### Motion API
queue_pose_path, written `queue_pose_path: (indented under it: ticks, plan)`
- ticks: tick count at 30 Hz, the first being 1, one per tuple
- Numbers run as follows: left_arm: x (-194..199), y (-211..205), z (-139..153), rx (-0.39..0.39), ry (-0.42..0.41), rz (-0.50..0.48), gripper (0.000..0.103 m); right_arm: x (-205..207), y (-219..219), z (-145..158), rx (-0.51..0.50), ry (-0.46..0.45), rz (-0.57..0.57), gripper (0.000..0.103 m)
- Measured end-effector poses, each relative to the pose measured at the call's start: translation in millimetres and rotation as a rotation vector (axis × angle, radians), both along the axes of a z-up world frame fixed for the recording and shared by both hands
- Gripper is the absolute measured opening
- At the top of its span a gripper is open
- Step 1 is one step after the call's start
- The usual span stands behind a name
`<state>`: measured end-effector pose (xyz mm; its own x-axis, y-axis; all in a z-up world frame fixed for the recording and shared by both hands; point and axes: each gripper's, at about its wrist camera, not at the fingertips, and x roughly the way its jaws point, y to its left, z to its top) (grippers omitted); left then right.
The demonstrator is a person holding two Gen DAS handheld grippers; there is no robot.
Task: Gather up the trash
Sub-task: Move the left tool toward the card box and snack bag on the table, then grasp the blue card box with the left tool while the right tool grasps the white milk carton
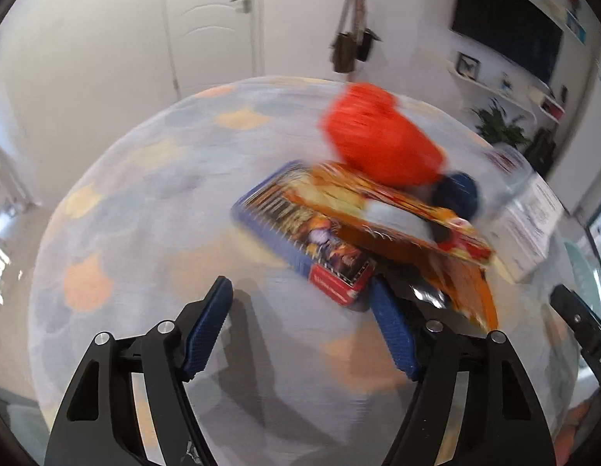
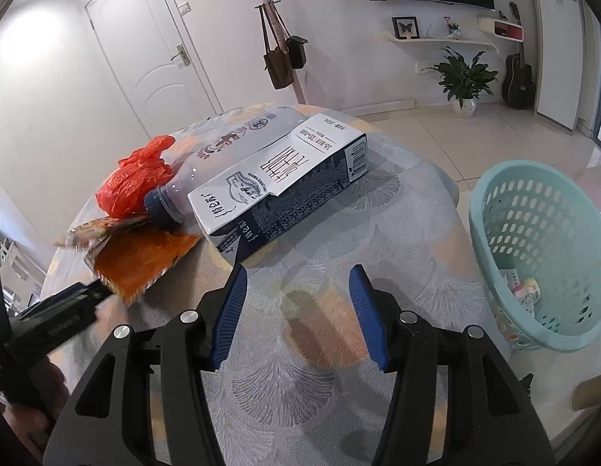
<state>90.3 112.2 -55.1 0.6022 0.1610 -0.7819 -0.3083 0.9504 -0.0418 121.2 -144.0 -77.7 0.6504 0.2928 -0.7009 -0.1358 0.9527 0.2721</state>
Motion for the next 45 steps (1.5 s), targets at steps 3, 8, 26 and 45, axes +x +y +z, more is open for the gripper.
queue_pose_path:
  ticks: [3,8,26,45]
  plan:
    - [-8,32,3,0.001,-0.010,0.067,0.069,-1,5,1,-0.024,-0.009,0.007,0.051]
    - [-12,72,14,-0.040,-0.055,0.126,0.063,-2,9,1,-0.041,-0.017,0.018,0.051]
    - [32,44,12,-0.096,-0.041,-0.043,0.073,1,10,-2,-0.034,0.014,0.034,0.051]
    - [70,26,-3,0.045,0.085,-0.134,0.074,3,12,-4,-0.050,0.019,0.031,0.051]
